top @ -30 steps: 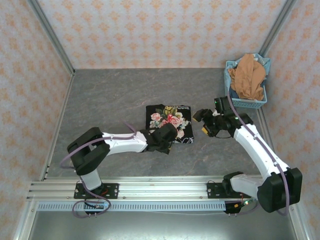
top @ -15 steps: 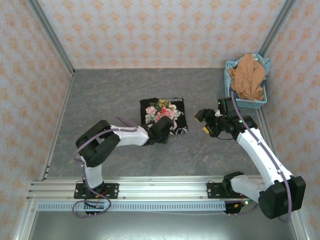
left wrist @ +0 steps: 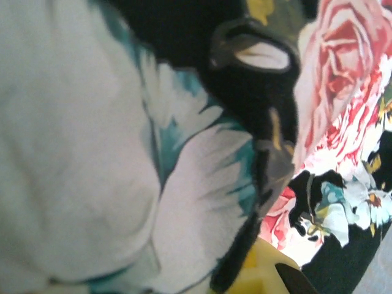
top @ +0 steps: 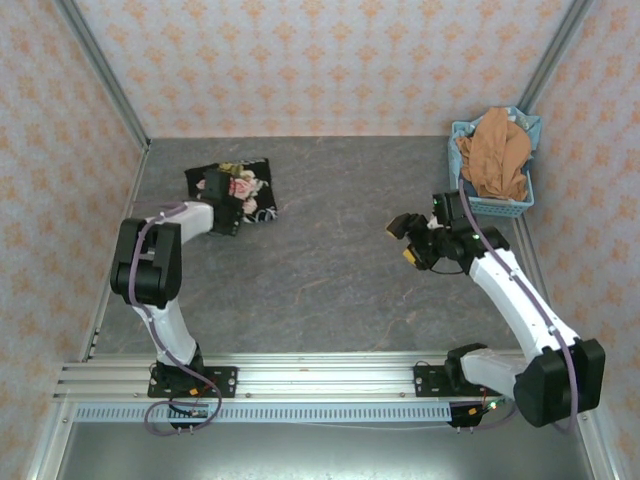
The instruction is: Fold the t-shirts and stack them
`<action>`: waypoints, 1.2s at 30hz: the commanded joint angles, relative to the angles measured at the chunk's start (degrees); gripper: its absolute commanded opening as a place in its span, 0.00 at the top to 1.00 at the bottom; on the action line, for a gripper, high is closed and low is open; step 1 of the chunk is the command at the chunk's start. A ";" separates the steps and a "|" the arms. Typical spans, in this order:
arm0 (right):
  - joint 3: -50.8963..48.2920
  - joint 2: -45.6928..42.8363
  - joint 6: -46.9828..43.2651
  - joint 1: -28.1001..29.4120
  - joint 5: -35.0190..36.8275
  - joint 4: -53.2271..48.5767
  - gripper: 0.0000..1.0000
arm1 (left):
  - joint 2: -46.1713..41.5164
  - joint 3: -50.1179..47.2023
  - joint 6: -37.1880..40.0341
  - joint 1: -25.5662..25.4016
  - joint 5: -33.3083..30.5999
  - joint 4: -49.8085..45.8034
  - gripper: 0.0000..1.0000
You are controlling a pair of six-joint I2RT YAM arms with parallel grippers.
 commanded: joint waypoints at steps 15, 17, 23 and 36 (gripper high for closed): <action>8.75 9.88 -1.83 -0.35 -1.04 3.64 0.31 | 22.33 31.56 23.70 13.46 8.75 -16.83 1.00; 9.28 10.18 -2.15 -0.40 -1.47 4.96 0.31 | 22.28 31.53 22.43 12.76 10.21 -15.54 1.00; 10.00 9.54 -1.24 -0.37 -2.77 12.96 0.30 | 21.07 30.88 19.08 10.86 11.21 -13.37 1.00; 14.32 2.73 -1.71 -0.35 2.28 16.73 0.01 | -4.19 15.59 20.87 9.73 4.19 -15.46 0.00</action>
